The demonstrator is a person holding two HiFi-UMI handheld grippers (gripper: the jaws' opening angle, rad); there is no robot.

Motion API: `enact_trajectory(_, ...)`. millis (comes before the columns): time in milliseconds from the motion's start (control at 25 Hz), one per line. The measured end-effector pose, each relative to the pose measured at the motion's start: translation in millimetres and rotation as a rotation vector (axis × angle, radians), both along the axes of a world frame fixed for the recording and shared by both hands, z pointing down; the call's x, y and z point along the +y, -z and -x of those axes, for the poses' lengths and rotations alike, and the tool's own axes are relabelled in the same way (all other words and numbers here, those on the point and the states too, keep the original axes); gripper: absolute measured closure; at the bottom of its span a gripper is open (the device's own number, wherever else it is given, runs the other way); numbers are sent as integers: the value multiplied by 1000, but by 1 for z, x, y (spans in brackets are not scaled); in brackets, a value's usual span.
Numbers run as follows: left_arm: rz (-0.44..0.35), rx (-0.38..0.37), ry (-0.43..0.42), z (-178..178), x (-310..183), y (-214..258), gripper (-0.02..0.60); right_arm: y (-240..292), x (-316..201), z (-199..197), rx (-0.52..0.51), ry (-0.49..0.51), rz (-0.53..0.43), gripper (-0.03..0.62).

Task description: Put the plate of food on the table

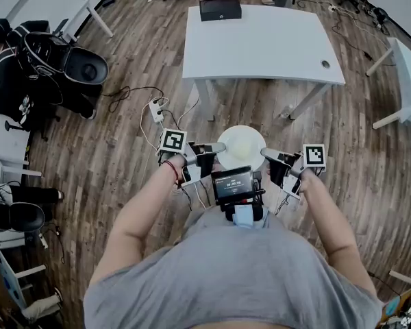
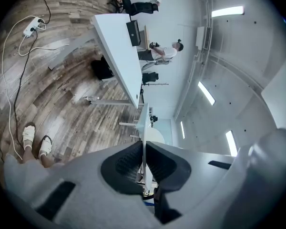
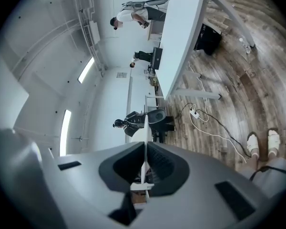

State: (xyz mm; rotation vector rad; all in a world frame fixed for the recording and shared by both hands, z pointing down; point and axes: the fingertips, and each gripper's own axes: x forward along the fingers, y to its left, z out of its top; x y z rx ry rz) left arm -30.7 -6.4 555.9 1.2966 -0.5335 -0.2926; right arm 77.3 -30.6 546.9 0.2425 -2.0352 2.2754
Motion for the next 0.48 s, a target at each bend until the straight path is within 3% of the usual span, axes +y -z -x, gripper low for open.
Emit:
enact_trajectory(320, -4, -6, 6, 1, 0, -1, 551, -1, -1, -1, 5, -14, 10, 554)
enact_trajectory(480, 38, -4, 14, 0, 3, -1, 551, 1, -2, -3, 13, -14, 16, 554)
